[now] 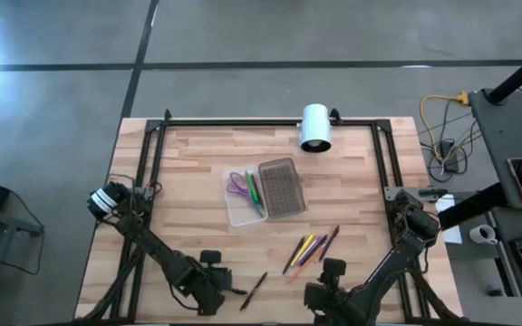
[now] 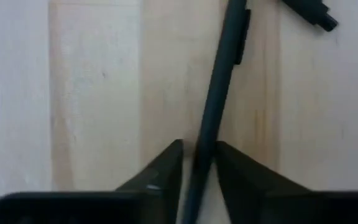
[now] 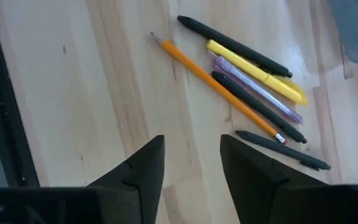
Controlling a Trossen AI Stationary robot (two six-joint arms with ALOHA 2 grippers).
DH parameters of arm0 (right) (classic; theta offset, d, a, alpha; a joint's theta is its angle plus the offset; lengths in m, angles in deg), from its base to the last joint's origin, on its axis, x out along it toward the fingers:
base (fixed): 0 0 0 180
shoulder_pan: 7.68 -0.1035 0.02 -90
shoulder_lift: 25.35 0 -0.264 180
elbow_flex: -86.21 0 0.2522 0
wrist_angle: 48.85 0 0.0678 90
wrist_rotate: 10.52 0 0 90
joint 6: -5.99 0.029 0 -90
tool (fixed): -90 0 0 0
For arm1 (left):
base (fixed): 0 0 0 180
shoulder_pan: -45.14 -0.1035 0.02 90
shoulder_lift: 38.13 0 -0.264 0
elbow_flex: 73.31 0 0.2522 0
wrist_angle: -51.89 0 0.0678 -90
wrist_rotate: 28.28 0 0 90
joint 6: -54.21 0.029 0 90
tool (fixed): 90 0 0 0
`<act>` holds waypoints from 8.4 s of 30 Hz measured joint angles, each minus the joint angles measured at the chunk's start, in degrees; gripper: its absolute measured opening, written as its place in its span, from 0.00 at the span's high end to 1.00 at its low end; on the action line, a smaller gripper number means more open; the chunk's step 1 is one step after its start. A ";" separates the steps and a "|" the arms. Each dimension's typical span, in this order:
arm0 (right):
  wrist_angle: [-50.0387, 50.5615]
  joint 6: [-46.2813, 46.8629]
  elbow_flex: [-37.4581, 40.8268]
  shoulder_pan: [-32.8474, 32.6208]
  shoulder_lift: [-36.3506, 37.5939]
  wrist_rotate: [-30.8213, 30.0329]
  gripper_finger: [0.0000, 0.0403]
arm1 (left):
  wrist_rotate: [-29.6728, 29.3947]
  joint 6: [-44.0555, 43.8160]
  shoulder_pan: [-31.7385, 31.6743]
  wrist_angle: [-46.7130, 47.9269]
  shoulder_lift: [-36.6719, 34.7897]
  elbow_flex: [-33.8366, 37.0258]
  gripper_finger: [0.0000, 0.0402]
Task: Pick & place school supplies into a supply box
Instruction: Put the black pen into the black supply box
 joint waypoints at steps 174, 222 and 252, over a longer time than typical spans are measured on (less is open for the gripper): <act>-4.42 42.08 21.84 -1.03 18.60 -14.64 0.83 | -17.03 -40.82 -10.35 26.39 9.51 -31.60 0.97; -7.79 45.81 21.86 6.64 18.59 -15.86 0.83 | -11.75 -42.70 -41.50 -23.04 -21.78 24.57 0.86; -8.18 37.43 21.86 9.03 18.60 -15.14 0.83 | -9.84 -10.27 -29.02 -20.31 -51.28 20.86 0.58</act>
